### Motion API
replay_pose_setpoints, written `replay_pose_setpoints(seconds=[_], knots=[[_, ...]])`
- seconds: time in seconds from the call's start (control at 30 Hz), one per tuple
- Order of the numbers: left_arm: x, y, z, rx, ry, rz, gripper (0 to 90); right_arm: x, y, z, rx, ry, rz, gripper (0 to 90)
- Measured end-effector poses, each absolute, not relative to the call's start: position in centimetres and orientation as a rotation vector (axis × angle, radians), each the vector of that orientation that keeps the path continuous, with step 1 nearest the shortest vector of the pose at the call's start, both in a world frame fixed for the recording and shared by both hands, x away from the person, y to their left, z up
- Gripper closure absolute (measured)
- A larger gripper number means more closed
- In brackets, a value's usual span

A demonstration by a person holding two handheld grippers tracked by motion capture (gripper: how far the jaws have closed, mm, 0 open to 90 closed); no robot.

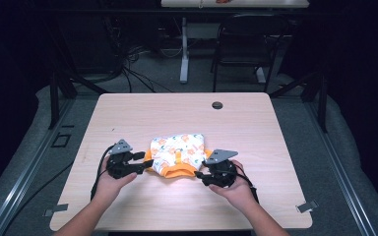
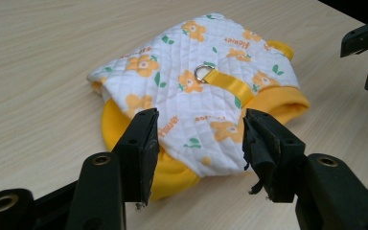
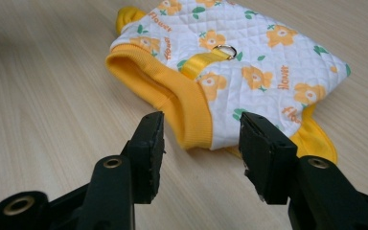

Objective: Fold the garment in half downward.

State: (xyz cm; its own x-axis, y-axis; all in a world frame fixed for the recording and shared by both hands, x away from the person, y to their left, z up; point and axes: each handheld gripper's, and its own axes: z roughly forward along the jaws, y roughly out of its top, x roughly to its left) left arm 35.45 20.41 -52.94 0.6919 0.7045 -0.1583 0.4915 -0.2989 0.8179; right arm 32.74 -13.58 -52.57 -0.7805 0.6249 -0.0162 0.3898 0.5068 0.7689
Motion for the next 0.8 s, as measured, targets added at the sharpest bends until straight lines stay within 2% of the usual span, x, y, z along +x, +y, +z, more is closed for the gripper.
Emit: replay_pose_setpoints(seconds=[0.43, 0.8], knots=[[32.6, 22.4, -54.3, 2.012, 0.939, 0.339, 45.0, 31.4, -16.1, -53.3, 0.934, 2.445, 1.117, 46.4], [32.7, 24.2, -56.1, 1.995, 0.998, 0.334, 44.9, 31.6, -17.1, -55.5, 1.041, 2.415, 1.126, 46.3]])
